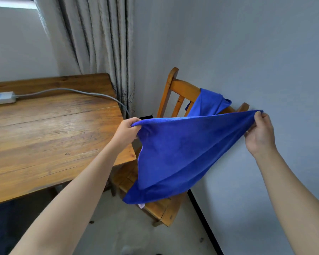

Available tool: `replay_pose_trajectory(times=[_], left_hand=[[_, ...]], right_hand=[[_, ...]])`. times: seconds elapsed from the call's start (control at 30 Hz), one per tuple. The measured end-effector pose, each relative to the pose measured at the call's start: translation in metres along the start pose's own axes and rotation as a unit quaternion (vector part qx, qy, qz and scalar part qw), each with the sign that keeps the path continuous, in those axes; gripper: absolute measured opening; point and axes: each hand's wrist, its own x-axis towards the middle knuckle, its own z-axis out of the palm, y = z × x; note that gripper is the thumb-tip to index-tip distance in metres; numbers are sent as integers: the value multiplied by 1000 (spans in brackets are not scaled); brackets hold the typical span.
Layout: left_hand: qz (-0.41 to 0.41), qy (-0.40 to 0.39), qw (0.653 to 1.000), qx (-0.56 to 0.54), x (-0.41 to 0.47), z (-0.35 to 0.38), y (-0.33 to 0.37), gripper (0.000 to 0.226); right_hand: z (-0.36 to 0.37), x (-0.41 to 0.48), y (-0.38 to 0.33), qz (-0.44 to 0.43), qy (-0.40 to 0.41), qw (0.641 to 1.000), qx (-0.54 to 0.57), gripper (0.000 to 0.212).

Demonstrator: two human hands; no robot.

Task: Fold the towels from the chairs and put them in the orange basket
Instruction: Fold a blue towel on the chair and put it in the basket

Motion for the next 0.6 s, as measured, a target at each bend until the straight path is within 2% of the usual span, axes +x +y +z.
replay_pose_trajectory(times=[0.13, 0.33, 0.5, 0.6], left_hand=[[69, 57, 996, -5, 17, -10, 55, 35], [143, 104, 984, 12, 22, -19, 99, 32], [188, 114, 975, 22, 16, -24, 120, 24], [203, 123, 971, 11, 9, -30, 130, 32]], right_hand=[[3, 10, -27, -29, 16, 999, 6, 21], [1, 12, -61, -71, 11, 996, 53, 23], [-3, 10, -77, -97, -7, 993, 73, 23], [-4, 6, -82, -105, -21, 992, 71, 21]])
